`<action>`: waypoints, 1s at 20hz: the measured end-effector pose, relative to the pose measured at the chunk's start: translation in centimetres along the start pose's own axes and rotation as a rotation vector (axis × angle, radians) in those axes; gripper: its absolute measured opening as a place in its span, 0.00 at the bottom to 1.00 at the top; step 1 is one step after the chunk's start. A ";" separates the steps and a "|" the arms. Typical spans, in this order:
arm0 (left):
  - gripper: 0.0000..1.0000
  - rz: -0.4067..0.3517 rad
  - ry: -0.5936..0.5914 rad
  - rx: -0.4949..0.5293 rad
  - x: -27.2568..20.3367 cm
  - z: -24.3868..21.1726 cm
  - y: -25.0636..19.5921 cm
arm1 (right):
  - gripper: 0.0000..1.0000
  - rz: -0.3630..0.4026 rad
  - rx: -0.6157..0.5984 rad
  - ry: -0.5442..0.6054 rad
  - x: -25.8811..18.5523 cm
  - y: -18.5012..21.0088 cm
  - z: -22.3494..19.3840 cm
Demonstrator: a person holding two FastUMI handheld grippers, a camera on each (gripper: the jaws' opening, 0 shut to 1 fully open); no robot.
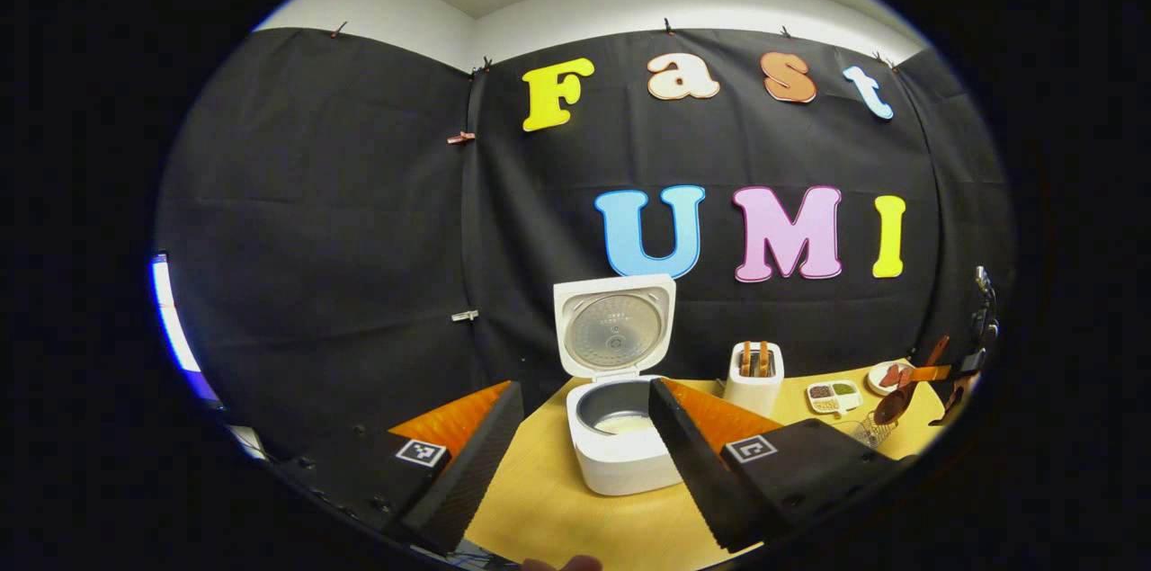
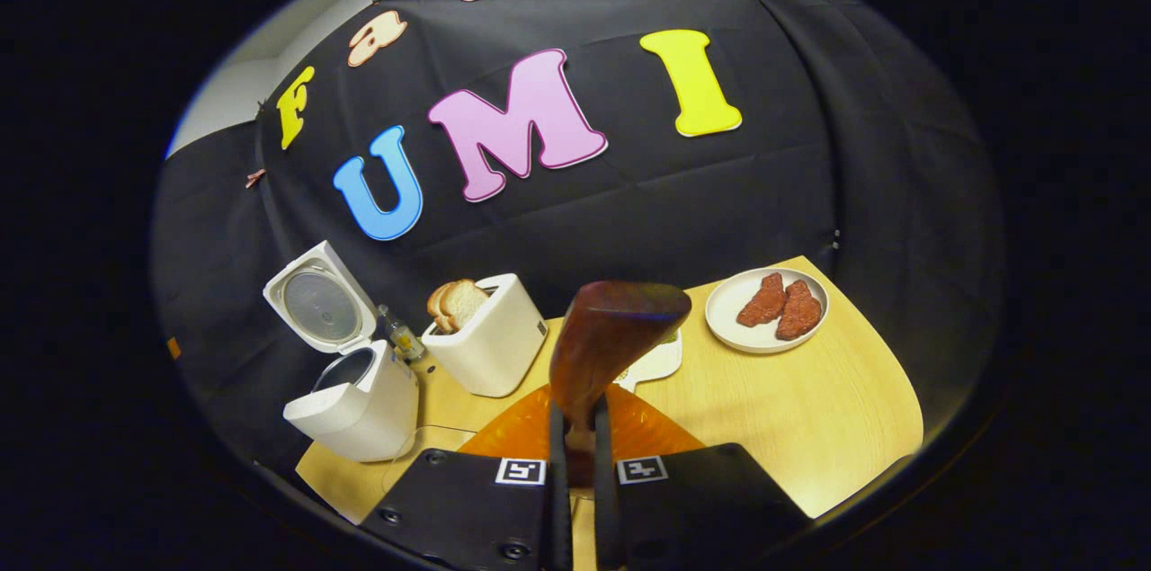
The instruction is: Close the left gripper, press the button to open the rice cooker; take a wooden spoon from the chopstick holder with the right hand, scoop a spoonful of rice and pour it into the rice cooker, then put the wooden spoon back into the chopstick holder.
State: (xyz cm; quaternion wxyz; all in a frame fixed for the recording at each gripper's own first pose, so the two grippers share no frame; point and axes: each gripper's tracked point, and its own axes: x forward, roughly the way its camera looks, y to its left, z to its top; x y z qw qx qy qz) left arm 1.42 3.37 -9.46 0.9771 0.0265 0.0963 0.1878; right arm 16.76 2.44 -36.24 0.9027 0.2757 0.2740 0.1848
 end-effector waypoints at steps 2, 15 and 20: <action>0.96 -0.023 -0.005 0.001 0.6 -0.1 0.4 | 0.14 0.042 -0.016 0.003 -0.4 2.7 -0.2; 0.97 -0.122 -0.025 0.005 3.6 -0.7 3.6 | 0.14 -0.075 -0.385 0.197 5.4 7.7 -12.7; 0.97 -0.119 -0.022 0.005 4.6 -1.1 4.1 | 0.15 -0.009 -0.277 0.242 6.3 12.0 -16.8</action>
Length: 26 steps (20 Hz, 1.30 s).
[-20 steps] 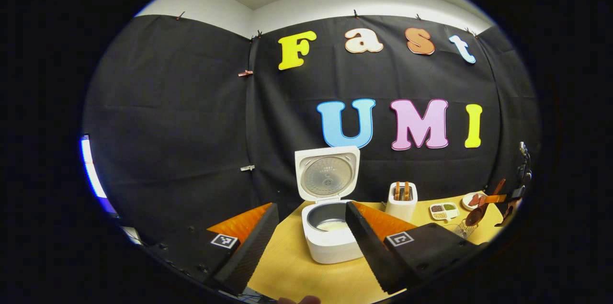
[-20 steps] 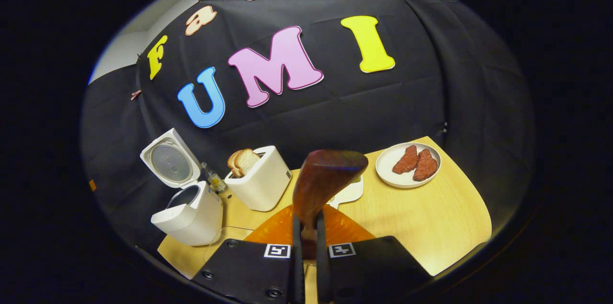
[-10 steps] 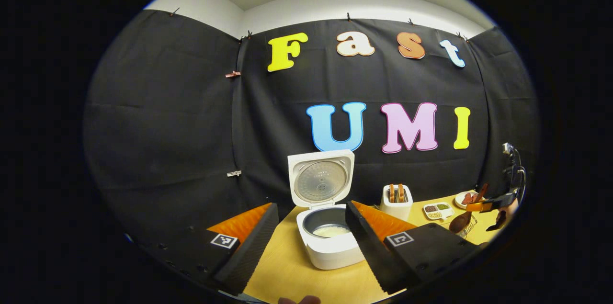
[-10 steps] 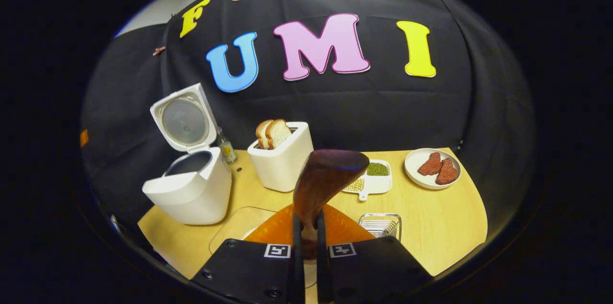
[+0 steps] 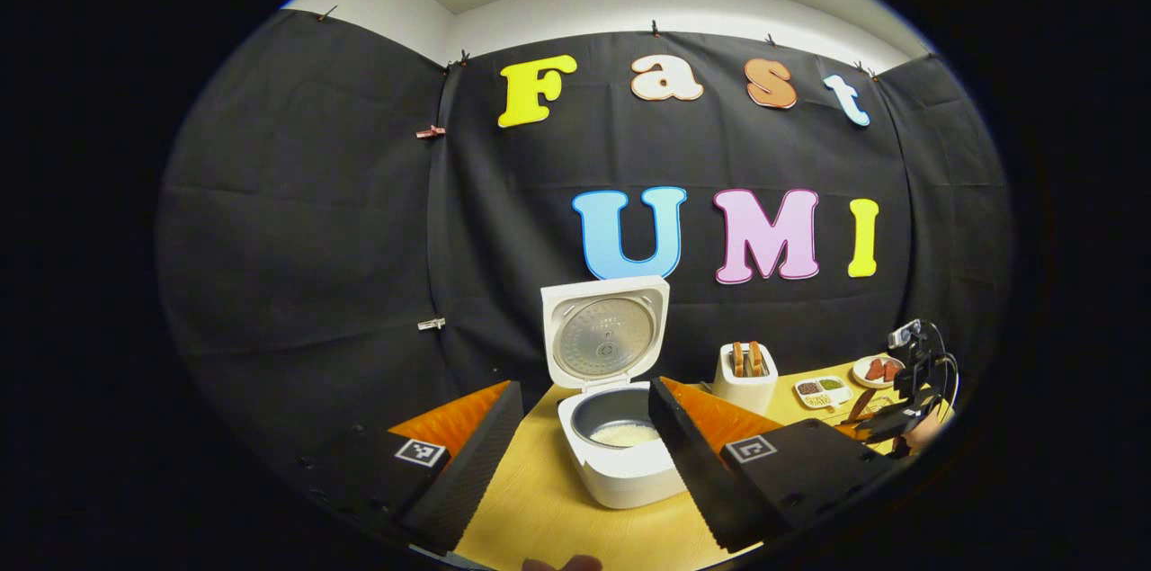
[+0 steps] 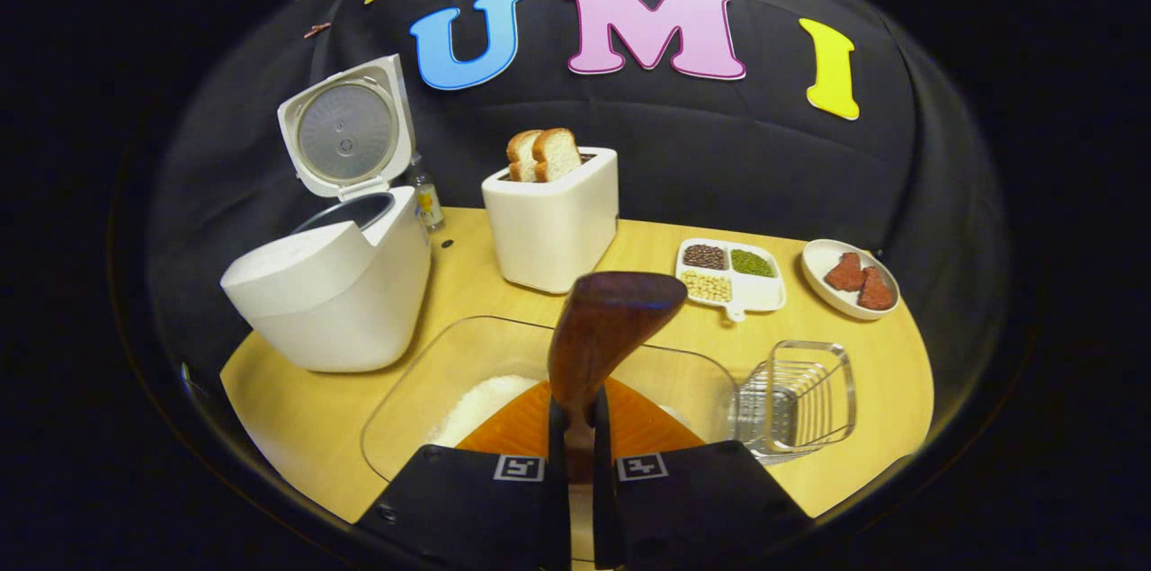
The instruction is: Close the left gripper, press the button to open the rice cooker; take a wooden spoon from the chopstick holder with the right hand, scoop a spoonful of rice and pour it into the rice cooker, then put the wooden spoon back into the chopstick holder.
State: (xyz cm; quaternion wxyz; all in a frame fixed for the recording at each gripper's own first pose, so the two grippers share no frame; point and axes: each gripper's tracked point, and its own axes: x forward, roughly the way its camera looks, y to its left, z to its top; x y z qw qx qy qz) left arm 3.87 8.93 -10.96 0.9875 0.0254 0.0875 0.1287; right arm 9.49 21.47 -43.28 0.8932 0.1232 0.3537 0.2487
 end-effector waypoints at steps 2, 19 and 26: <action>0.97 0.004 0.001 -0.002 0.1 -0.1 0.2 | 0.14 0.034 0.112 -0.003 0.2 1.8 0.2; 0.97 -0.014 0.009 -0.027 -0.4 -0.4 -0.5 | 0.14 0.102 0.814 -0.138 -4.2 -5.5 3.8; 0.97 -0.036 0.020 -0.047 -1.6 -0.8 -0.8 | 0.14 0.149 1.027 -0.239 -7.3 -7.7 8.0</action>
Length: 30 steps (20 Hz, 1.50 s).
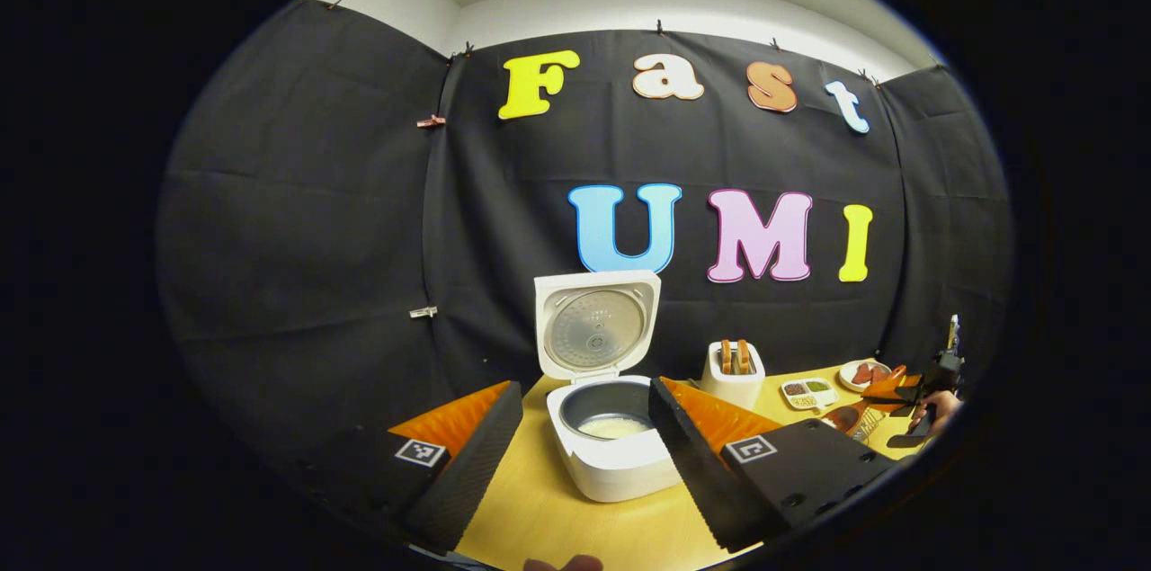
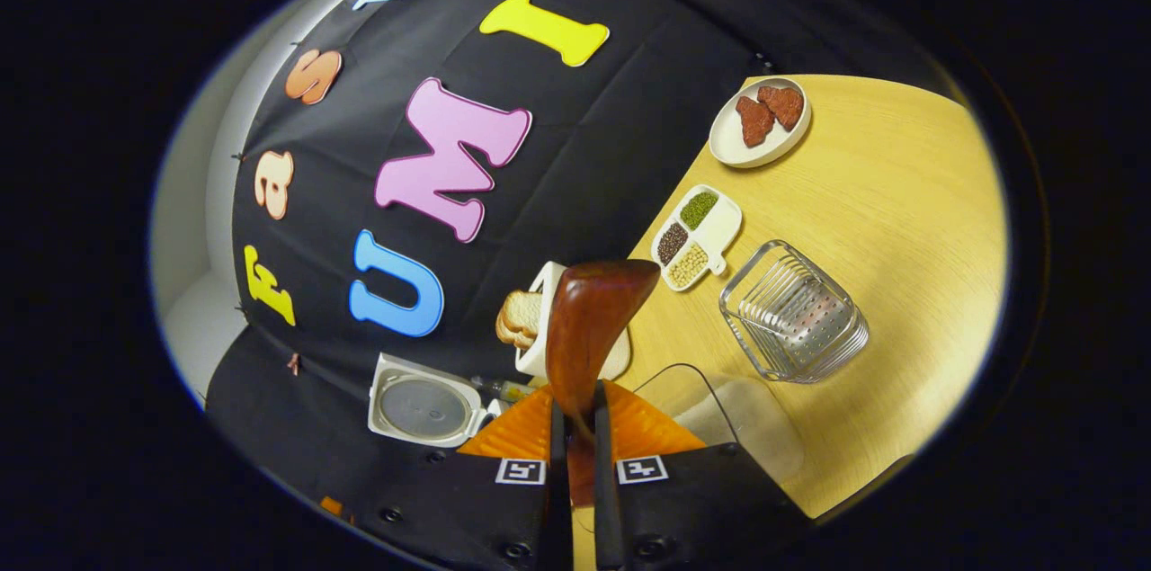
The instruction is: Close the left gripper, press the button to open the rice cooker; take a wooden spoon from the chopstick holder with the right hand, scoop a spoonful of rice and pour it into the rice cooker, then put the wooden spoon back into the chopstick holder.
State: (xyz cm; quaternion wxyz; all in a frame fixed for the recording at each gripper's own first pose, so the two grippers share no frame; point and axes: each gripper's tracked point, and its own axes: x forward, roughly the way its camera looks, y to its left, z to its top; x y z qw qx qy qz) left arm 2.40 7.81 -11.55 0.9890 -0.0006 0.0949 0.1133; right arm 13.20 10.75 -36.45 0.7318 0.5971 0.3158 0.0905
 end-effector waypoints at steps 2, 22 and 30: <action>0.97 -0.001 0.006 -0.003 -0.1 -0.3 0.2 | 0.10 0.025 0.022 0.000 -0.5 1.4 0.2; 0.97 0.009 0.055 0.001 -1.2 -5.5 4.1 | 0.14 0.257 0.050 0.167 8.9 25.6 -11.6; 0.97 0.073 0.062 -0.002 -1.6 -6.5 7.9 | 0.13 0.269 -0.210 0.221 16.1 30.8 -20.5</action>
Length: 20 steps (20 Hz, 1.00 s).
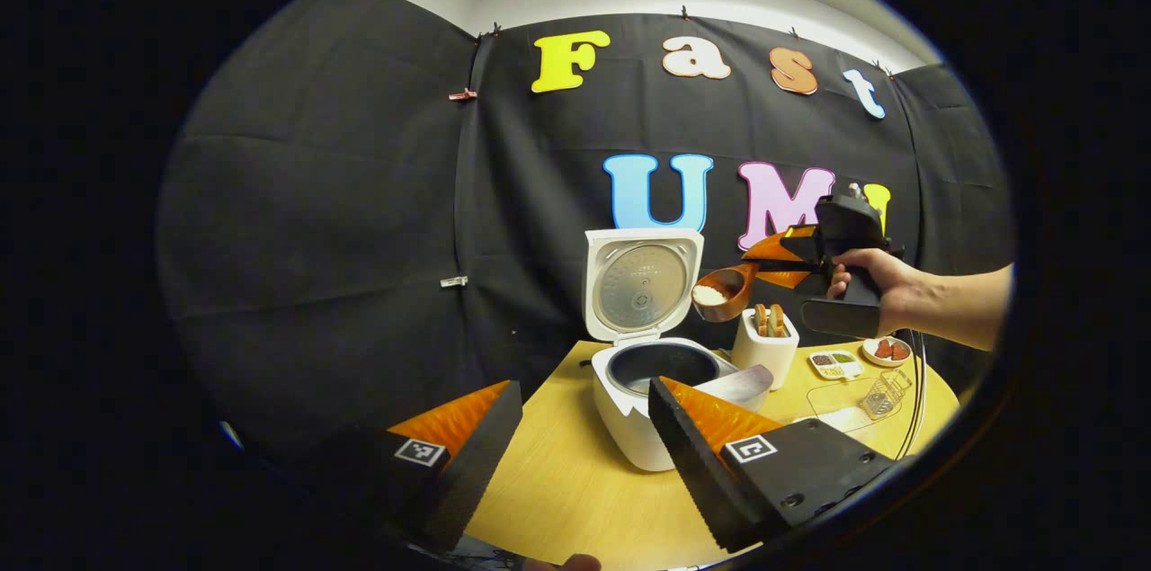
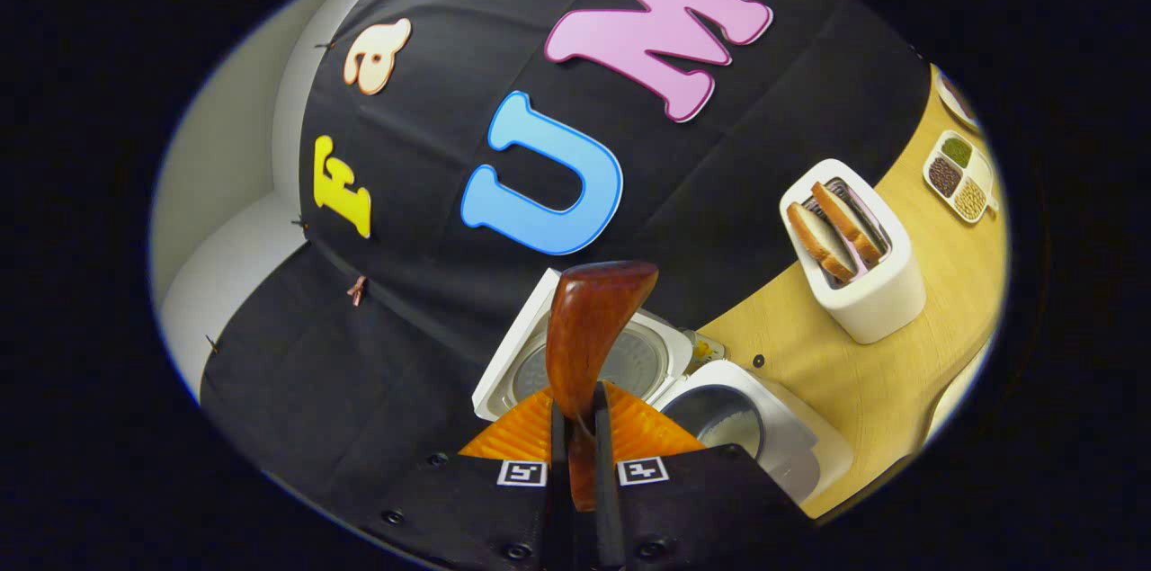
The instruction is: Close the left gripper, press the button to open the rice cooker; take a wooden spoon from the chopstick holder with the right hand, scoop a spoonful of rice and pour it into the rice cooker, then put the wooden spoon back into the chopstick holder.
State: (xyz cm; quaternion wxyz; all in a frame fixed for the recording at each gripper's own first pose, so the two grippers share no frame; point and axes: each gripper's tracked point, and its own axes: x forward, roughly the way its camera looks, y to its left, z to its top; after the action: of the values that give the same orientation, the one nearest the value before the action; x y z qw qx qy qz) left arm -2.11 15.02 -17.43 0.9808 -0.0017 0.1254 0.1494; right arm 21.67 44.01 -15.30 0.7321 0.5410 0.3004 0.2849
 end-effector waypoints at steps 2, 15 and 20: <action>0.97 0.014 0.009 -0.016 -0.1 -0.4 0.8 | 0.14 -0.018 -0.079 0.006 1.4 -0.4 -1.0; 1.00 0.073 0.067 -0.030 -1.8 -3.2 2.1 | 0.13 -0.059 -0.695 0.082 5.2 -1.9 -4.9; 0.97 0.074 0.069 -0.035 -2.2 -3.2 2.2 | 0.13 -0.004 -0.960 0.118 5.7 0.2 -7.2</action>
State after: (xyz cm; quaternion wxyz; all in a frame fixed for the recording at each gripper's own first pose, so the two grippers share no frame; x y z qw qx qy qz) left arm -5.60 16.37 -19.88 0.9694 -0.0193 0.1567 0.1878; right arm 20.03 52.74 -17.50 0.8813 0.1243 0.1772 0.4202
